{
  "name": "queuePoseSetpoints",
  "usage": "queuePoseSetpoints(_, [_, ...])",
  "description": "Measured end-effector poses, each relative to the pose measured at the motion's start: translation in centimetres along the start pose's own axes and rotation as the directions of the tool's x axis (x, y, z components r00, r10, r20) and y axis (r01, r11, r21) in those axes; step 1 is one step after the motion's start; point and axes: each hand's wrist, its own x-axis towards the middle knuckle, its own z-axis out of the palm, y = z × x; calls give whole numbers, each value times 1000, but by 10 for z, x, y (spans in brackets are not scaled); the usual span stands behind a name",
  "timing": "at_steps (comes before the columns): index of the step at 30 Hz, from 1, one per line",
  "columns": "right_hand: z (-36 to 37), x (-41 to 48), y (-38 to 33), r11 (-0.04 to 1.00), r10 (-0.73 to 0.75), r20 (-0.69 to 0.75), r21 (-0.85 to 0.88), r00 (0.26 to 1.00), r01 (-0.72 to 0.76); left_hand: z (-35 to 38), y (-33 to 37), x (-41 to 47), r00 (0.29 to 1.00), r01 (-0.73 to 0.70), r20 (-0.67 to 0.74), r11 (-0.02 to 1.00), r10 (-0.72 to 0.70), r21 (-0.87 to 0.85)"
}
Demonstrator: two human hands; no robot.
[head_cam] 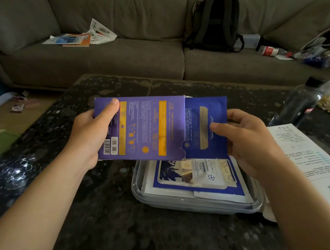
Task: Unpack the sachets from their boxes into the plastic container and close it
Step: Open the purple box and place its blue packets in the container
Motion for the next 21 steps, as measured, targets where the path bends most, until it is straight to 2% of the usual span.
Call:
queuePoseSetpoints(3, [1,-1,-1,998,-55,6,6,998,55,-2,-1,2,1000,0,26,1000,0,25])
queuePoseSetpoints(7, [0,2,2,997,-57,-92,-49,994,53,-4,-2,3,1000,6,26,999,-7,37])
queuePoseSetpoints(14, [-14,9,4,999,-18,-272,26,962,26,-13,-1,11,997,30,-75,1000,-30,-3])
queuePoseSetpoints(21, [-23,7,5,981,-117,-402,99,908,170,-22,1,16,975,108,-184,989,-124,-97])
